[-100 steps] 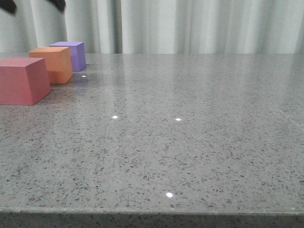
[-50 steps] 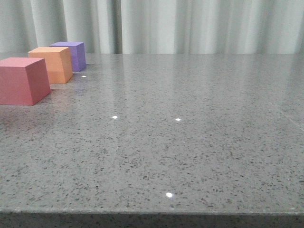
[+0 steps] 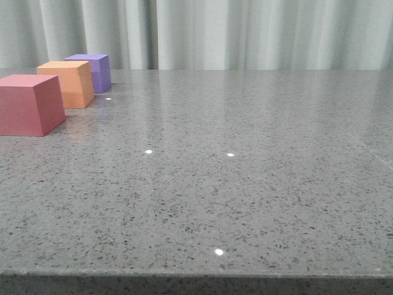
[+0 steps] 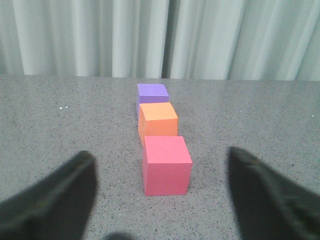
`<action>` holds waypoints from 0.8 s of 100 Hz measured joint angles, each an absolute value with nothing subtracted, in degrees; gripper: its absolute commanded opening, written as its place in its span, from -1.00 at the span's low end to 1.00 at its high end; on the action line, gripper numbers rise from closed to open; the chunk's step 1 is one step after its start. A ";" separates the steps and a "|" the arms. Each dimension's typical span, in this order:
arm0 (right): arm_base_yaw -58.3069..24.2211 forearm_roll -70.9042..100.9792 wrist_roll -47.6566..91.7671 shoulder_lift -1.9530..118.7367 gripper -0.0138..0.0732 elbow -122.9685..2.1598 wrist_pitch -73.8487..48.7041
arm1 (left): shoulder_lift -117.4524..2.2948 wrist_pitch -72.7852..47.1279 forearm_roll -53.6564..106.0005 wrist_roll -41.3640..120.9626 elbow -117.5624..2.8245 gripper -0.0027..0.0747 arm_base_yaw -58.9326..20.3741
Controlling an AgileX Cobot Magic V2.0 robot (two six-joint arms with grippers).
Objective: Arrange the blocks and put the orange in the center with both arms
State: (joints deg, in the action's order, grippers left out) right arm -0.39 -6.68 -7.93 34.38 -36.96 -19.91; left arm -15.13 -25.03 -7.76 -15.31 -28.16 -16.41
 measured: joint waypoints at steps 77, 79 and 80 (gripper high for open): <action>-0.39 -6.68 -7.93 34.38 -0.84 -36.96 -19.91 | -10.86 -25.03 -7.97 -15.31 -26.50 -0.98 -16.41; -0.39 -6.68 -7.93 34.38 -0.84 -36.96 -19.91 | -10.86 -25.03 -7.97 -15.31 -26.50 -0.98 -16.41; -0.39 -6.68 -7.93 34.38 -0.84 -36.96 -19.91 | -10.86 -25.03 -7.97 -15.31 -26.50 -0.98 -16.41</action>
